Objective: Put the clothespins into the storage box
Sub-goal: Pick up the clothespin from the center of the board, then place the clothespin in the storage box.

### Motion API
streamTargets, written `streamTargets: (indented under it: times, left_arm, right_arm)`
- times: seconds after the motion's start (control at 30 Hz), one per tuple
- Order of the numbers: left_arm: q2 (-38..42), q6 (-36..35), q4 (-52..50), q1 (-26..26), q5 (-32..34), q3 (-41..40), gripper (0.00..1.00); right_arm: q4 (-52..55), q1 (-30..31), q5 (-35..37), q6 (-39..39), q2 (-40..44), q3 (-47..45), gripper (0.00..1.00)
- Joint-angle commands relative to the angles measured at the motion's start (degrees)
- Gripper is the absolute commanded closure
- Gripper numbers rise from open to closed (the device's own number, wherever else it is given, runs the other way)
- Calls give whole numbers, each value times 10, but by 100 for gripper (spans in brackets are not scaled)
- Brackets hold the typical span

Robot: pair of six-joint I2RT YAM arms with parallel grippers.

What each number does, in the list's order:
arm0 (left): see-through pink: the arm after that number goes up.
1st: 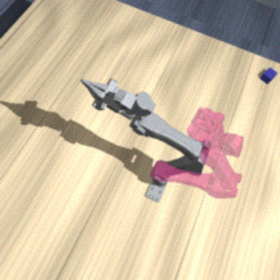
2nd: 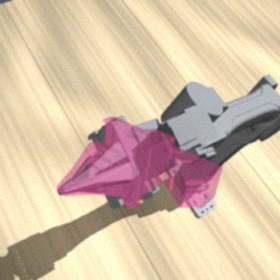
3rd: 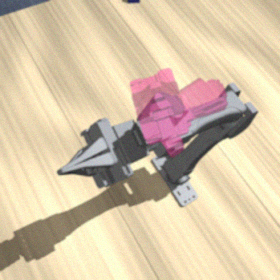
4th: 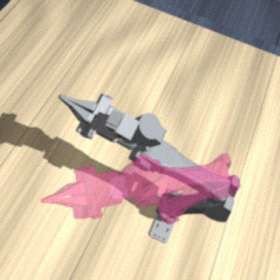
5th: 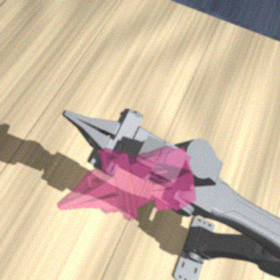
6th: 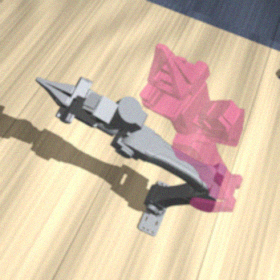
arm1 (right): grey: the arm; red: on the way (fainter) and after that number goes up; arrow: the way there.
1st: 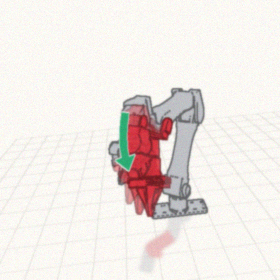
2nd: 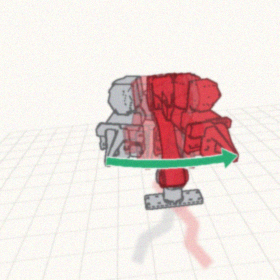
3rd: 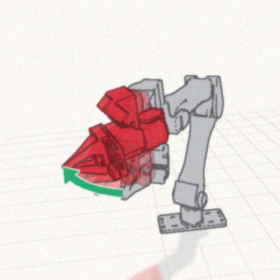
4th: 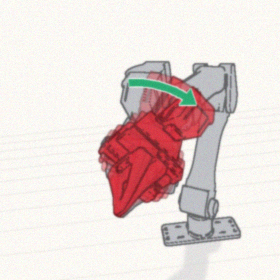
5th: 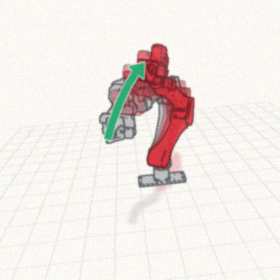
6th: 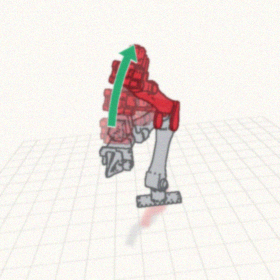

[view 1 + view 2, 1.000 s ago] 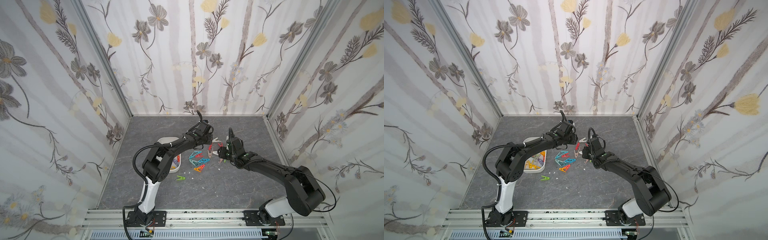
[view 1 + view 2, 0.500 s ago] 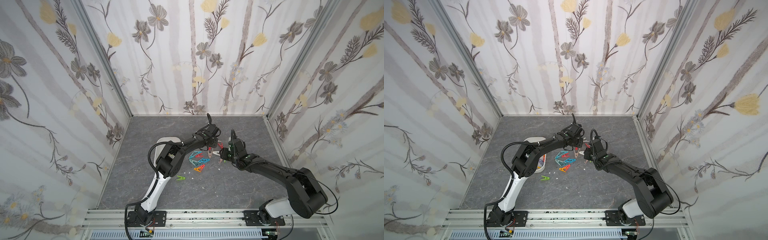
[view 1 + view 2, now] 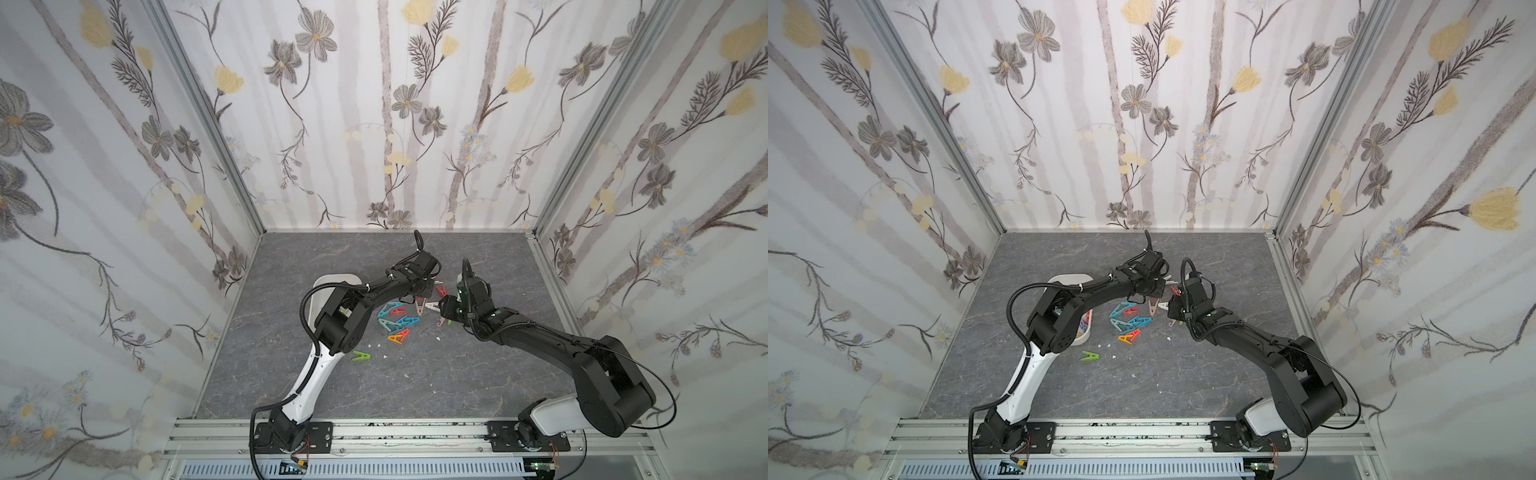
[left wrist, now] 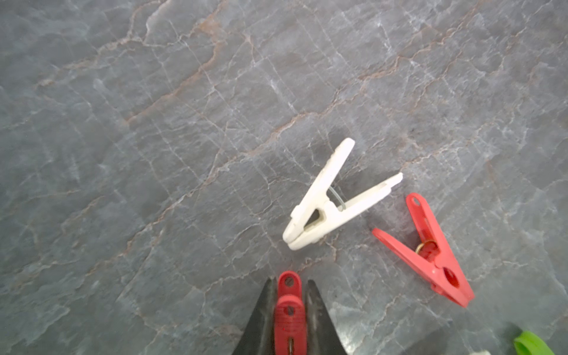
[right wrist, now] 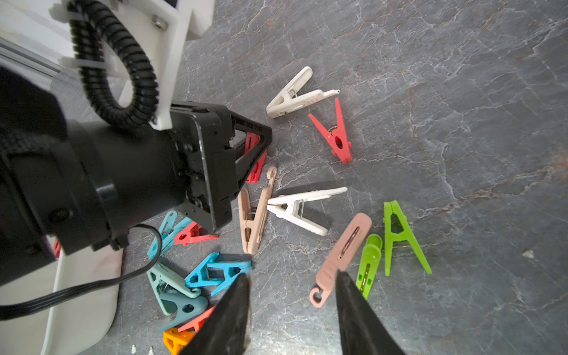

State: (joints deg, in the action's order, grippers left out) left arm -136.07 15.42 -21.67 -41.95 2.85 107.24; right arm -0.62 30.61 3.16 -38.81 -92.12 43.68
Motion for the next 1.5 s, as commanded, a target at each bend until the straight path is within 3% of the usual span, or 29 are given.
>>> streamTargets:
  times: [0.0, 0.17, 0.3, 0.63, 0.8, 0.93, 1.2, 1.47]
  left_arm:
    - [12, 0, 0, 1, 5, 5, 87]
    - [48, 3, -1, 5, 4, -6, 91]
    - [126, 9, 26, 18, 0, -75, 92]
    - [426, 55, 93, 128, 8, -420, 91]
    - [515, 66, 119, 215, -4, -543, 91]
    - [512, 74, 162, 270, -21, -585, 90]
    - [434, 75, 209, 281, -29, -533, 87]
    - [375, 57, 178, 265, -4, -456, 65]
  right_arm:
    - [-30, 0, 2, -6, 0, -1, 53]
    - [-25, 0, 2, -5, 1, 2, 53]
    - [-19, -1, 1, -3, 2, 7, 53]
    - [-15, 42, -6, -13, -10, 20, 53]
    - [-17, 78, -8, -23, -42, 41, 53]
    - [-13, 99, -8, -25, -71, 70, 53]
    - [1, 115, 10, -27, -76, 84, 53]
    - [10, 115, 34, -24, -60, 73, 53]
